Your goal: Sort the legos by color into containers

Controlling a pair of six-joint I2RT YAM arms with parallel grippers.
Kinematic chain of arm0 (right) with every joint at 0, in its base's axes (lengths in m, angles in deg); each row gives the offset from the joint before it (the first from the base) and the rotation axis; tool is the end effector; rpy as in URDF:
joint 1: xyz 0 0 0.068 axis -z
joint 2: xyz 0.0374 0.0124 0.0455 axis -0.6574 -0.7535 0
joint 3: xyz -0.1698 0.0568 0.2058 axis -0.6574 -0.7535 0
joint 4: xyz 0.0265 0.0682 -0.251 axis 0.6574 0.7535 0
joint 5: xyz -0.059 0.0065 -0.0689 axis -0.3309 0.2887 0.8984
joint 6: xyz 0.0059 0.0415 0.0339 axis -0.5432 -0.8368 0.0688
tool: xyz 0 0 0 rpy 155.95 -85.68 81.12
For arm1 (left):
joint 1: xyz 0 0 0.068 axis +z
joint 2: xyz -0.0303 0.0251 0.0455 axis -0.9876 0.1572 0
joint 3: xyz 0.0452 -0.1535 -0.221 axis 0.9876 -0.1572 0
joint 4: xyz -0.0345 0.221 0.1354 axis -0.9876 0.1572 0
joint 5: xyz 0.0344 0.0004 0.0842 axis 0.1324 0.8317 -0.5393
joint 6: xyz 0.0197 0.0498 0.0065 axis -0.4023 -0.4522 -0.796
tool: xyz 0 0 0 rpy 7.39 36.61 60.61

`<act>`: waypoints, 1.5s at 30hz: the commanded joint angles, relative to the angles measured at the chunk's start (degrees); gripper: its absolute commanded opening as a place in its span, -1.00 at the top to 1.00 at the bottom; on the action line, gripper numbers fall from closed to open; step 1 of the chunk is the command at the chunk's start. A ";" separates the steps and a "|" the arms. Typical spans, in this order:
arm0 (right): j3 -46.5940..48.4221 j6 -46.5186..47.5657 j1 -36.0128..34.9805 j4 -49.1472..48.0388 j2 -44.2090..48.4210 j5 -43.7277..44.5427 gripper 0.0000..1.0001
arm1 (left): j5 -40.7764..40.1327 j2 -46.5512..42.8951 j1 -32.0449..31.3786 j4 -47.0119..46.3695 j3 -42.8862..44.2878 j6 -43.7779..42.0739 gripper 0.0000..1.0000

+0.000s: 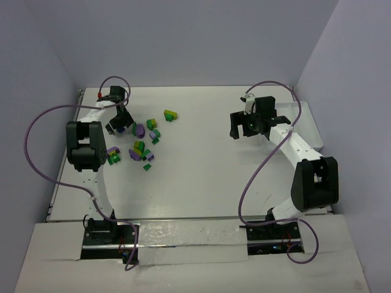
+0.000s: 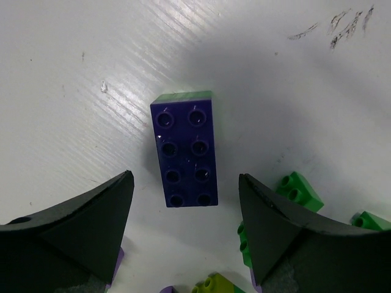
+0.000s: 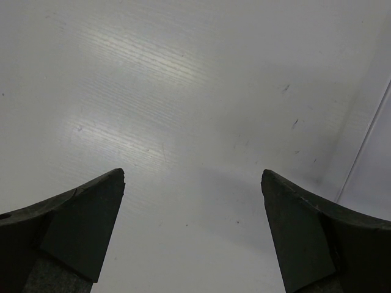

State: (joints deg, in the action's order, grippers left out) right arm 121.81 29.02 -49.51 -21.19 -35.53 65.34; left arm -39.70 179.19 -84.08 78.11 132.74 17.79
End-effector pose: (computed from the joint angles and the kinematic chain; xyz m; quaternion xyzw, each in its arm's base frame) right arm 0.3236 0.0575 0.2574 -0.1576 0.9079 0.1372 0.3633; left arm 0.4478 -0.0119 0.1766 -0.2986 0.9177 0.1027 0.2412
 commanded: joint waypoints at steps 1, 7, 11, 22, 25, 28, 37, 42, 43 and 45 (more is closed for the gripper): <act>1.40 0.71 -0.39 -1.99 -0.54 0.19 -1.00 | 1.30 0.88 0.85 0.36 2.97 0.91 -0.52; 1.80 0.92 -0.39 -1.82 -1.05 0.26 -1.00 | 2.07 1.12 0.93 -0.12 3.04 0.71 -0.34; 2.23 0.92 -0.39 -1.60 -1.25 0.05 -1.00 | 2.54 0.92 1.01 -0.23 2.91 0.42 -0.18; 3.39 0.67 -0.39 -0.17 0.24 -2.01 -1.00 | 5.56 -4.30 1.03 -0.27 1.35 -5.36 0.71; 4.04 0.08 -0.47 0.56 1.26 -4.05 -1.00 | 9.14 -8.21 1.10 1.07 0.56 -9.39 0.99; 4.83 0.35 -0.65 0.91 3.70 -7.39 -1.00 | 18.50 -18.63 1.19 -1.29 -4.43 -15.64 1.00; 8.08 6.40 -2.10 1.69 10.54 -18.96 -1.00 | 76.71 -36.73 2.07 -8.86 -16.36 -20.59 1.00; 10.24 12.24 -6.90 0.22 15.35 -23.18 -1.00 | 94.09 -39.02 0.26 -19.53 -24.82 -9.95 1.00; 11.33 12.86 -7.95 1.01 15.48 -23.45 -1.00 | 95.68 -39.61 -0.34 -20.39 -25.40 -9.43 1.00; 15.32 13.92 -11.39 3.57 13.97 -23.17 -1.00 | 96.61 -40.70 -2.20 -22.27 -26.57 -7.28 1.00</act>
State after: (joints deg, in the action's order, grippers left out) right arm 130.29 38.18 -56.30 -18.86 -22.77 45.63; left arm 42.47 139.64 -83.81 63.93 108.09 4.76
